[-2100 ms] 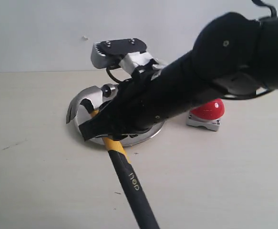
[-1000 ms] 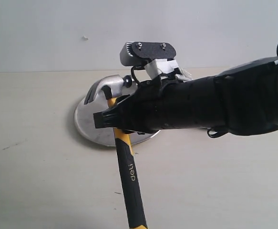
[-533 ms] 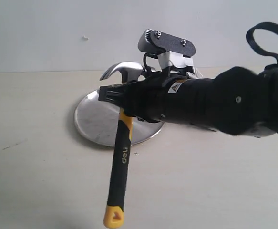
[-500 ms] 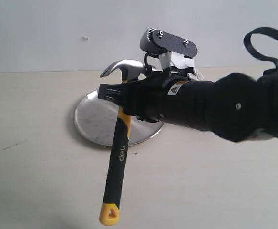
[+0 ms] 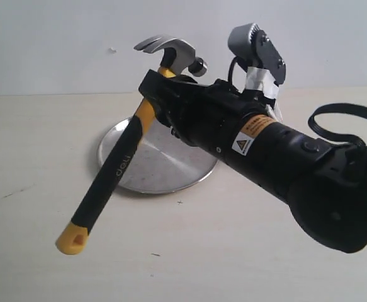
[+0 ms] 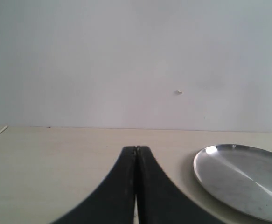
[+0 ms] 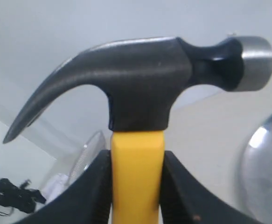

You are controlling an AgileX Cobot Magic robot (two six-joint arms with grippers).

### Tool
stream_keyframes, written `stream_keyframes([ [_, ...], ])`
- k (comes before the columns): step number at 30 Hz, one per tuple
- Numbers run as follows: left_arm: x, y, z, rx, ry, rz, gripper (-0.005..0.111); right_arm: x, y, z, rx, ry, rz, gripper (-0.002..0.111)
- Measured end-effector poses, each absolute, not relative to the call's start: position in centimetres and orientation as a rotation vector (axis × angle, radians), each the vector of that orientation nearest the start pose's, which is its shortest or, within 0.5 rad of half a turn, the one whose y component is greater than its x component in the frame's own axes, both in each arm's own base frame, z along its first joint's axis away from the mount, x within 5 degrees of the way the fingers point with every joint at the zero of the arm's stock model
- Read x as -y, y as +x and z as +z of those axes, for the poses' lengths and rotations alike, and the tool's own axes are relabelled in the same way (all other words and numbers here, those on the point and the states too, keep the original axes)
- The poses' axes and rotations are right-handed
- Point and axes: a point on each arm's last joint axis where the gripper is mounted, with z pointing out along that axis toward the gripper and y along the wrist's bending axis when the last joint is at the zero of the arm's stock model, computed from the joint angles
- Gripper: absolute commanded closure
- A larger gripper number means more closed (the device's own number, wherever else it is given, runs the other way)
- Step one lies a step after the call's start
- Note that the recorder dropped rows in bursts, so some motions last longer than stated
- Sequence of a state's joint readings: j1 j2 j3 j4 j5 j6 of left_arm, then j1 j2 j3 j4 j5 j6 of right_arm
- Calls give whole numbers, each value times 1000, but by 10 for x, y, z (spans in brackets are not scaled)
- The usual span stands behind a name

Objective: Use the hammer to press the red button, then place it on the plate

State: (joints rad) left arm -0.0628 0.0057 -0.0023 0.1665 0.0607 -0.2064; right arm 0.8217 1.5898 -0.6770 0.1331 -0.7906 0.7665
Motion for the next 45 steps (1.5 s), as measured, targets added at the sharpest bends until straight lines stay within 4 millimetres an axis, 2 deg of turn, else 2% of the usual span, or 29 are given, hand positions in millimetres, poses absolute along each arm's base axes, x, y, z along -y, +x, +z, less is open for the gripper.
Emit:
stream_keyframes([
  [7, 3, 57, 208, -1547, 9, -74, 107, -226, 222, 209, -1636, 278, 1413, 108],
  [11, 3, 57, 208, -1547, 9, -74, 107, -228, 225, 189, -1673, 315, 1418, 108],
  [14, 3, 57, 208, -1547, 9, -74, 107, -230, 225, 182, -1699, 322, 1413, 108],
  [28, 3, 57, 210, -1531, 12, -76, 107, -231, 224, 182, -1695, 326, 1454, 108],
  [37, 6, 53, 231, -1291, -28, -204, 107, -231, 224, 182, -1696, 325, 1455, 108],
  [41, 7, 52, 233, -1271, -124, -341, 107, -231, 224, 182, -1696, 325, 1455, 108],
  [45, 7, 53, 233, -1268, -155, -386, 107, -232, 224, 181, -1702, 316, 1456, 108],
])
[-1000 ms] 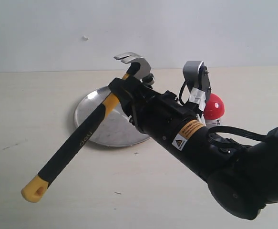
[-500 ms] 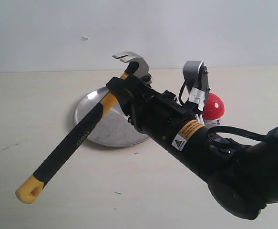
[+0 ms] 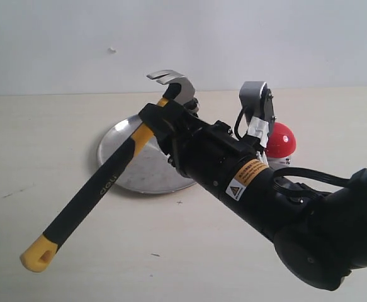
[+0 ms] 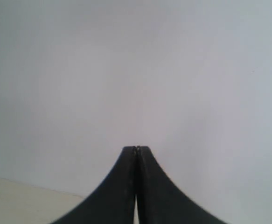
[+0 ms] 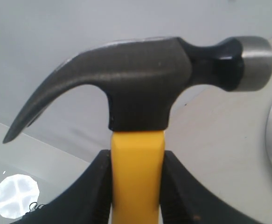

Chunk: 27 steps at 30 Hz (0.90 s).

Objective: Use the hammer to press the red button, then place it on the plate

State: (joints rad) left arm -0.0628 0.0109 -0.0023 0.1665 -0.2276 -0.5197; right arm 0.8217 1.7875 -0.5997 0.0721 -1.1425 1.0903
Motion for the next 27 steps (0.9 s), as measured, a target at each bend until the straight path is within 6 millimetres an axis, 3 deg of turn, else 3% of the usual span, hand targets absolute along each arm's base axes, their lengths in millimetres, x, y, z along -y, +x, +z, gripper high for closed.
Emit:
stream_keyframes([
  [6, 8, 69, 234, -1379, -190, -406, 107, -232, 224, 179, -1708, 323, 1464, 108],
  [18, 4, 140, 285, -1897, -159, -125, 107, -233, 224, 179, -1710, 325, 1470, 108],
  [21, 6, 154, 302, -2029, -39, -15, 107, -232, 224, 179, -1708, 329, 1468, 108],
  [27, 27, 174, 313, -2284, 430, 95, 106, -231, 226, 179, -1698, 359, 1451, 108],
])
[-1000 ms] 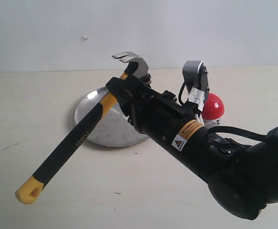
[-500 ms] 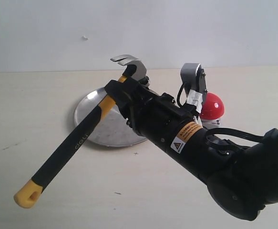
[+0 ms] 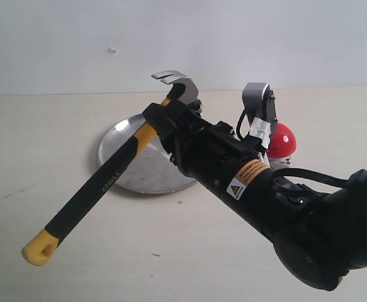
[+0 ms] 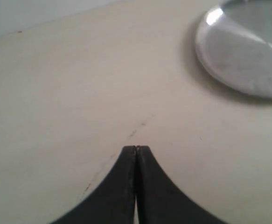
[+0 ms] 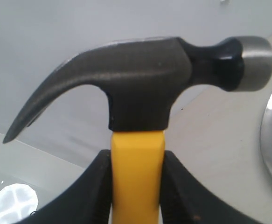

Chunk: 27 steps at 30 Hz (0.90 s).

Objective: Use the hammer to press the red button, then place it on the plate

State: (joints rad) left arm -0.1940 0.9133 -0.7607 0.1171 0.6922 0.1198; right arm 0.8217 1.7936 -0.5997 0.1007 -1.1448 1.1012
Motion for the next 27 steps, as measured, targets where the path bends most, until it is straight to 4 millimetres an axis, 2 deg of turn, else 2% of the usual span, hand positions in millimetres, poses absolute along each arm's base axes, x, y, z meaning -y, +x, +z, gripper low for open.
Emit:
stream_keyframes([
  [3, 40, 181, 316, -2352, 621, 63, 100, -230, 226, 179, -1697, 351, 1442, 108],
  [6, 54, 187, 317, -2397, 792, -5, 88, -230, 226, 179, -1697, 345, 1438, 108],
  [10, 75, 193, 311, -2451, 913, -165, 68, -230, 226, 179, -1697, 342, 1435, 108],
  [13, 90, 197, 307, -2430, 1011, -278, 58, -230, 226, 179, -1697, 342, 1435, 108],
  [18, 114, 196, 301, -2340, 1194, -423, 50, -230, 226, 178, -1701, 343, 1433, 108],
  [23, 131, 197, 295, -2275, 1294, -449, 46, -230, 226, 178, -1703, 343, 1432, 108],
  [27, 150, 207, 276, -2287, 1359, -431, 46, -230, 226, 178, -1703, 343, 1432, 108],
])
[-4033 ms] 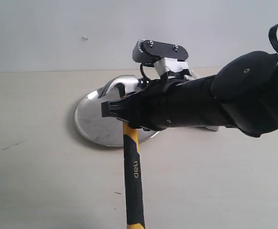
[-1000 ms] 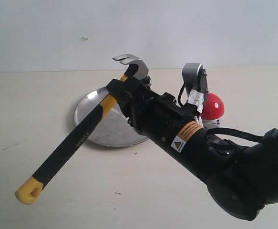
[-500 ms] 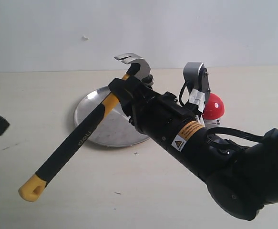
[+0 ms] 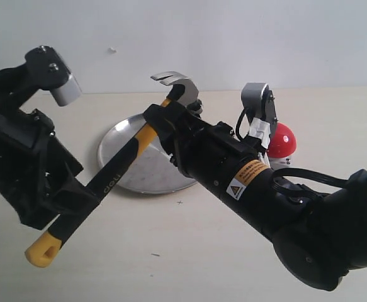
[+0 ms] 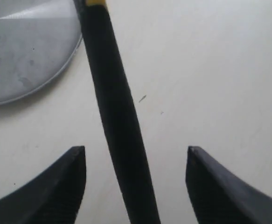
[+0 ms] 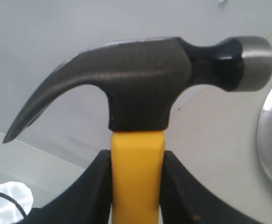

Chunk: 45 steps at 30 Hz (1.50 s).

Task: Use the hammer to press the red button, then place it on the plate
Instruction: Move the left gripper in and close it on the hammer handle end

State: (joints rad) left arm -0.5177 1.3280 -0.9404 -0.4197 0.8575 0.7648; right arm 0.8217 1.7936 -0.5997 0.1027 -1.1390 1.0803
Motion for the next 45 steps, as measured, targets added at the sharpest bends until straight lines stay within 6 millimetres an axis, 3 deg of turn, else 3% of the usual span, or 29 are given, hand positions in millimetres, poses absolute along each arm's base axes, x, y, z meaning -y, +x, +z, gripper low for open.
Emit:
stream_keyframes([
  [11, 164, 236, 228, -2403, 1338, -399, 46, -229, 227, 175, -1737, 373, 1405, 108],
  [39, 175, 240, 213, -2421, 1345, -370, 47, -228, 228, 173, -1745, 405, 1390, 108],
  [42, 175, 240, 213, -2420, 1347, -368, 55, -228, 228, 173, -1745, 405, 1390, 108],
  [45, 175, 240, 213, -2420, 1347, -368, 73, -228, 228, 173, -1745, 407, 1390, 108],
])
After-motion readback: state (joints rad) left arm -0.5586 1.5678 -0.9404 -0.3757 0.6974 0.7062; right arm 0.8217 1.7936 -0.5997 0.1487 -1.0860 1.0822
